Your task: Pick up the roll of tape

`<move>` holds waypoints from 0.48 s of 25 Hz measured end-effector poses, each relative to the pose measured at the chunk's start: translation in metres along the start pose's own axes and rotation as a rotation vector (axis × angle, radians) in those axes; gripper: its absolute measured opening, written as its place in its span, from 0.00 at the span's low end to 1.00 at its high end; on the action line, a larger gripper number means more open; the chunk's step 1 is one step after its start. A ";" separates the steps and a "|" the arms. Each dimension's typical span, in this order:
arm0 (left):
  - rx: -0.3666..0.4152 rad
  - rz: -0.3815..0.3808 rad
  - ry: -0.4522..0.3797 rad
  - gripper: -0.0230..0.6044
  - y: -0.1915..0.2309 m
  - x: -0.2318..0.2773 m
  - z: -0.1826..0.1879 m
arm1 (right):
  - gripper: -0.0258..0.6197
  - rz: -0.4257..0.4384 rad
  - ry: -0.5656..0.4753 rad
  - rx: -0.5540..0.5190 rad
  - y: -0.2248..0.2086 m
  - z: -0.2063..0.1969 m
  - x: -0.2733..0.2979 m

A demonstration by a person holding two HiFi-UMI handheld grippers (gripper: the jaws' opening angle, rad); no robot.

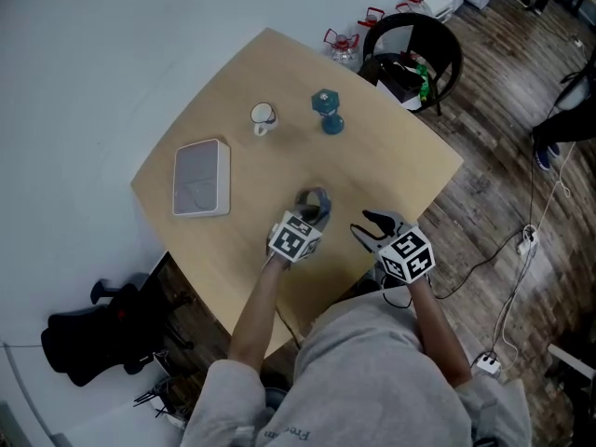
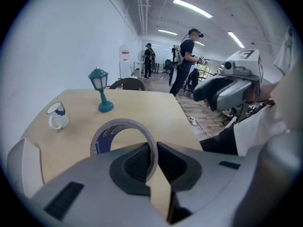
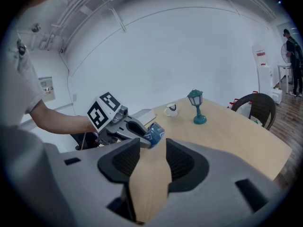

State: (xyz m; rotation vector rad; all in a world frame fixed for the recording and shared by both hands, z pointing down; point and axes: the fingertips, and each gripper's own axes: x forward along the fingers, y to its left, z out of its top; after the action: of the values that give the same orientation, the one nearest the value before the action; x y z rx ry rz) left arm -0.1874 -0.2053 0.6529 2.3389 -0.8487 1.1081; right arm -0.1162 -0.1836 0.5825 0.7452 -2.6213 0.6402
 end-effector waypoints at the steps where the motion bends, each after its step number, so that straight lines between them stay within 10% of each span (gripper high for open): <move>1: -0.010 0.008 -0.015 0.10 0.001 -0.005 0.001 | 0.31 0.005 0.003 -0.003 0.002 0.000 0.002; 12: -0.112 0.083 -0.173 0.10 0.002 -0.065 0.009 | 0.31 0.057 0.018 -0.022 0.021 0.003 0.025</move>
State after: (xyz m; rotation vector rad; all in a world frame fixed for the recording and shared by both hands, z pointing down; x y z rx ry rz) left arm -0.2166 -0.1895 0.5964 2.3487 -1.0507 0.8745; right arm -0.1493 -0.1794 0.5836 0.6572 -2.6372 0.6295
